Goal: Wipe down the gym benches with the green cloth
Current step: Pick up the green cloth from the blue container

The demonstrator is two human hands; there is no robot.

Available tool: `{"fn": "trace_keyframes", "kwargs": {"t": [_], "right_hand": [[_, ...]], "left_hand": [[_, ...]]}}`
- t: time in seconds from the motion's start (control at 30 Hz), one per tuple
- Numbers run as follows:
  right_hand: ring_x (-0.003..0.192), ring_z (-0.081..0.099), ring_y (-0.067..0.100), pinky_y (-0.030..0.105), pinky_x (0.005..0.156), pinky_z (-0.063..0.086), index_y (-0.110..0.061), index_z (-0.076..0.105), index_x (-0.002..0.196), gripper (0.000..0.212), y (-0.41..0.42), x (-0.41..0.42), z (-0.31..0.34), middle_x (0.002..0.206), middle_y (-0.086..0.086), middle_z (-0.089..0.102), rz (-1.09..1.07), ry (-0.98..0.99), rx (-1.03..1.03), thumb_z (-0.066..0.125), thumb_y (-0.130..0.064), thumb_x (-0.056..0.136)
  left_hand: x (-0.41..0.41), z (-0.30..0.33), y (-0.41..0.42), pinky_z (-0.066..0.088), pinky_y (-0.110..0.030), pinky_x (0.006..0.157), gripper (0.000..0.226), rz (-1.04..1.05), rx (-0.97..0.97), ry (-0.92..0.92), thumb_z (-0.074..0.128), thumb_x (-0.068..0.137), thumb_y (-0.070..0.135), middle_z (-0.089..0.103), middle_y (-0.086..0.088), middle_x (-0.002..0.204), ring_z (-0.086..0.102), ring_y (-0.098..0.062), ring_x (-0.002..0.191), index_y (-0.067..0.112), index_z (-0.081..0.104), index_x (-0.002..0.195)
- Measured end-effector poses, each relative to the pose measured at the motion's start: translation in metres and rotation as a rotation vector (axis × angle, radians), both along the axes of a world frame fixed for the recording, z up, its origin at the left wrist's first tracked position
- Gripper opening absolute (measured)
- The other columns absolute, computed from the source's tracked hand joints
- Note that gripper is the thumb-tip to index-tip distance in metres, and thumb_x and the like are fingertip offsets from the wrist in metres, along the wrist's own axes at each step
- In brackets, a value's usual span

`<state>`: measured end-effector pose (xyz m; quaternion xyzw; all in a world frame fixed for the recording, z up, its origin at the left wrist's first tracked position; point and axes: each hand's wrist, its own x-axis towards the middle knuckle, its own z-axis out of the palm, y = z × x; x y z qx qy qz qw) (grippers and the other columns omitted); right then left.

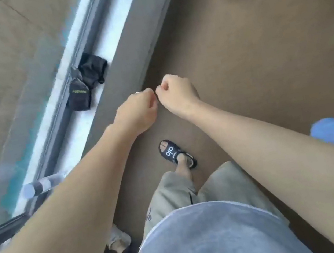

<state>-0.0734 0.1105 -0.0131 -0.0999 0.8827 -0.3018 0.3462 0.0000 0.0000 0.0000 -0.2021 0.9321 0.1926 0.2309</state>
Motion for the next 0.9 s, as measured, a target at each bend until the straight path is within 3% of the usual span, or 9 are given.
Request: {"fn": "trace_keyframes", "kwargs": {"t": [0.13, 0.27, 0.37, 0.5, 0.6, 0.7, 0.8, 0.9], "right_hand": [[0.089, 0.056, 0.033, 0.033, 0.07, 0.035, -0.02, 0.056, 0.088, 0.016, 0.107, -0.021, -0.021, 0.101, 0.01, 0.07, -0.199, 0.027, 0.04, 0.048, -0.028, 0.1], [0.094, 0.061, 0.034, 0.033, 0.068, 0.036, -0.012, 0.064, 0.096, 0.022, 0.237, -0.017, -0.031, 0.103, 0.011, 0.071, -0.442, 0.019, 0.066, 0.048, -0.026, 0.099], [0.092, 0.06, 0.032, 0.032, 0.069, 0.035, -0.01, 0.065, 0.098, 0.023, 0.337, -0.009, -0.032, 0.105, 0.013, 0.071, -0.631, 0.035, 0.078, 0.048, -0.025, 0.101], [0.085, 0.056, 0.03, 0.033, 0.069, 0.038, -0.017, 0.053, 0.08, 0.019, 0.453, 0.006, -0.04, 0.094, 0.011, 0.069, -0.932, 0.051, 0.085, 0.048, -0.024, 0.098], [0.079, 0.05, 0.026, 0.042, 0.074, 0.048, -0.022, 0.035, 0.066, 0.031, 0.529, 0.018, -0.042, 0.08, 0.006, 0.055, -1.138, 0.089, 0.037, 0.048, -0.02, 0.095], [0.079, 0.044, 0.026, 0.034, 0.069, 0.032, -0.016, 0.039, 0.071, 0.028, 0.593, 0.034, -0.042, 0.072, -0.001, 0.045, -1.261, 0.063, 0.089, 0.048, -0.02, 0.098], [0.085, 0.05, 0.032, 0.025, 0.064, 0.021, -0.004, 0.061, 0.097, 0.021, 0.64, 0.042, -0.048, 0.087, 0.008, 0.059, -1.36, 0.053, 0.149, 0.049, -0.021, 0.101], [0.108, 0.062, 0.035, 0.027, 0.073, 0.031, -0.003, 0.065, 0.11, 0.027, 0.674, 0.04, -0.068, 0.114, 0.016, 0.068, -1.437, 0.025, 0.206, 0.046, -0.02, 0.101]], "left_hand": [[-0.032, -0.012, 0.101, 0.041, -0.038, 0.073, 0.019, -0.207, -0.009, -0.051, 0.037, 0.104, 0.026, 0.062, -0.01, 0.104, 0.058, -0.036, 0.097, 0.015, 0.051, 0.097], [-0.056, -0.024, 0.219, 0.039, -0.037, 0.07, 0.017, -0.405, 0.003, -0.055, 0.037, 0.105, 0.028, 0.063, -0.012, 0.098, 0.055, -0.034, 0.084, 0.02, 0.049, 0.095], [-0.075, -0.028, 0.319, 0.038, -0.037, 0.072, 0.024, -0.594, 0.023, -0.062, 0.037, 0.107, 0.03, 0.063, -0.011, 0.106, 0.049, -0.028, 0.083, 0.016, 0.055, 0.108], [-0.094, -0.028, 0.445, 0.04, -0.037, 0.069, 0.016, -0.864, 0.051, -0.079, 0.039, 0.106, 0.028, 0.061, -0.008, 0.104, 0.051, -0.029, 0.085, 0.019, 0.05, 0.1], [-0.106, -0.029, 0.53, 0.052, -0.044, 0.077, 0.011, -1.036, 0.095, -0.084, 0.041, 0.104, 0.026, 0.056, -0.004, 0.096, 0.057, -0.034, 0.09, 0.024, 0.044, 0.093], [-0.117, -0.028, 0.6, 0.054, -0.05, 0.086, 0.017, -1.18, 0.152, -0.099, 0.042, 0.101, 0.032, 0.064, -0.008, 0.103, 0.061, -0.036, 0.097, 0.02, 0.053, 0.096], [-0.129, -0.035, 0.654, 0.052, -0.051, 0.09, 0.042, -1.294, 0.191, -0.108, 0.036, 0.088, 0.041, 0.068, -0.013, 0.112, 0.062, -0.038, 0.104, 0.014, 0.061, 0.108], [-0.142, -0.057, 0.696, 0.049, -0.043, 0.089, 0.027, -1.369, 0.226, -0.099, 0.046, 0.099, 0.026, 0.067, -0.016, 0.113, 0.06, -0.037, 0.106, 0.008, 0.062, 0.111]]}}
